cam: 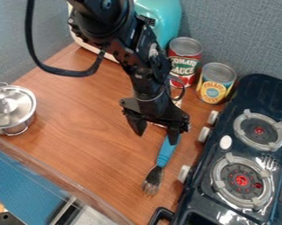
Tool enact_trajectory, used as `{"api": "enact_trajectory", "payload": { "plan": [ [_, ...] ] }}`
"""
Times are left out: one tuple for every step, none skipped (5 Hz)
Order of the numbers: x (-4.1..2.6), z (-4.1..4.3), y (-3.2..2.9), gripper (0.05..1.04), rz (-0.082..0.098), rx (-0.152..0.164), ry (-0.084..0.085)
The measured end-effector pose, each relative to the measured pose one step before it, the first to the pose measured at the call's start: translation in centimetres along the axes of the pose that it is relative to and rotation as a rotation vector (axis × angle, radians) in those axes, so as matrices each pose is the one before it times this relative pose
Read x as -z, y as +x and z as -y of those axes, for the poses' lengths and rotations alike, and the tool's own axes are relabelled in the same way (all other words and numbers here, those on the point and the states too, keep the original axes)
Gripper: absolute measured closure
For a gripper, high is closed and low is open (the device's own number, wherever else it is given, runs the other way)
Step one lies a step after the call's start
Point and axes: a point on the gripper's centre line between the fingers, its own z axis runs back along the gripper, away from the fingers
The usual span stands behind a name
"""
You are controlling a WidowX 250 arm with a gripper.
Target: Move the silver pot to the upper right of table
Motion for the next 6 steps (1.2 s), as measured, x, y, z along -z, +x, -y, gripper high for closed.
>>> {"api": "enact_trajectory", "payload": {
  "plan": [
    [0.507,-0.18,-0.623,0.085,-0.025,-0.0059,0.0026],
    [-1.204,-2.537,0.126,0.085,0.0283,-0.0846,-0.018],
    [-2.548,-1.886,-0.387,0.085,0.053,-0.0452,0.0285],
    [-2.322,-3.421,-0.401,0.085,0.0254,-0.0704,0.0597],
    [-1.267,-4.494,0.096,0.085,0.0176,-0.1067,0.0877],
    [0.483,-5.137,0.052,0.085,0.0029,-0.2006,0.0872]
  ]
}}
